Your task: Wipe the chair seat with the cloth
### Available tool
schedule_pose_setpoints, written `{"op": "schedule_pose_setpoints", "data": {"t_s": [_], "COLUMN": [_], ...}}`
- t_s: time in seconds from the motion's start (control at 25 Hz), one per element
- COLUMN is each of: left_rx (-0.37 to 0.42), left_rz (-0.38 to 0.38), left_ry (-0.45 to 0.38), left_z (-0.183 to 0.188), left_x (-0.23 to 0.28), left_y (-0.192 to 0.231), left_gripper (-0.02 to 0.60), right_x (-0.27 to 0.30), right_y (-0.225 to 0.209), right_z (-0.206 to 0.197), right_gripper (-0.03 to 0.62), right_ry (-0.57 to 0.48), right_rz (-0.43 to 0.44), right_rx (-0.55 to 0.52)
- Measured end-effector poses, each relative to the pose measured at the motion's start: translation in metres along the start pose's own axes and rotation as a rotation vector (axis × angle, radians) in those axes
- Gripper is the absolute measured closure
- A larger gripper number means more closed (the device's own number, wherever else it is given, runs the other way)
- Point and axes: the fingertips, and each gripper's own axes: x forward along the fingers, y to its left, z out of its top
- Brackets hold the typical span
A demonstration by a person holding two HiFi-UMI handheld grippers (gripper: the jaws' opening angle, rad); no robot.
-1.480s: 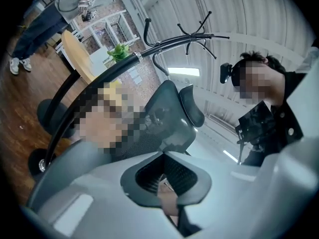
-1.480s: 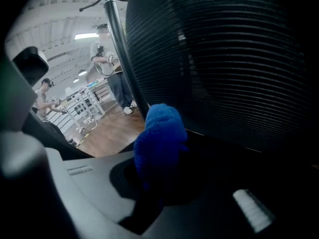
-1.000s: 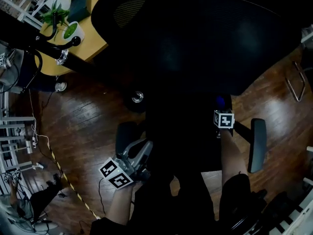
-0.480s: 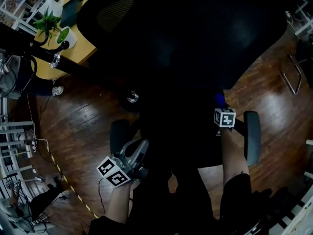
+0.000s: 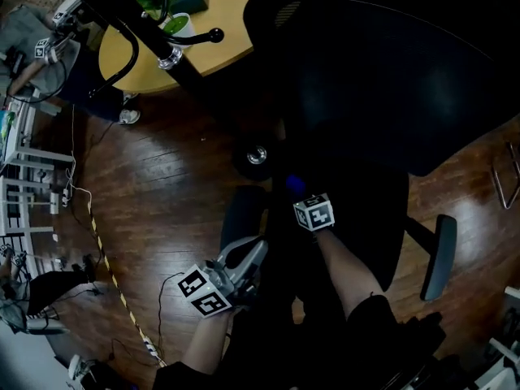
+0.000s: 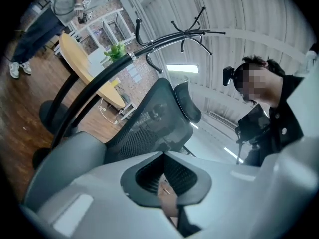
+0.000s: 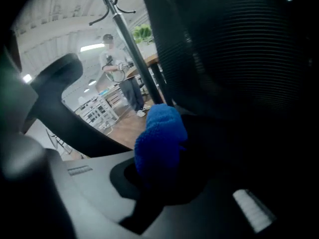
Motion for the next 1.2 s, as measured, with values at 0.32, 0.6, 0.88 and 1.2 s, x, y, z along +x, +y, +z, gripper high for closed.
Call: {"op": "schedule_pose_setpoints", "data": {"t_s": [0.32, 0.6, 0.88, 1.2], "left_rx": [-0.003, 0.003, 0.015, 0.022], "left_rz": [0.011, -0.036, -0.103, -0.119], "left_ry": [-0.009, 0.053, 0.132, 0.148], "left_z": [-0.007, -0.024, -0.044, -0.057], "left_x": [-0.013, 0.018, 0.056, 0.069], "left_y": [0.005, -0.002, -0.011, -0.018], "left_gripper": [0.589, 0.591, 0.591, 0.591], "right_x": [0.023, -0.066, -0.222, -0.265], "right_y": [0.026, -0.099, -0.224, -0.255], "right_z": [-0.005, -0.058, -0.125, -0.149], "right_gripper": [0.559, 0.559, 0.559, 0.559], "right_ry": [0.0, 0.009, -0.033, -0.083], "right_rz": [-0.025, -0.274, -0.578, -0.613], "right_rx": [-0.017, 0.149, 0.303, 0.355]}}
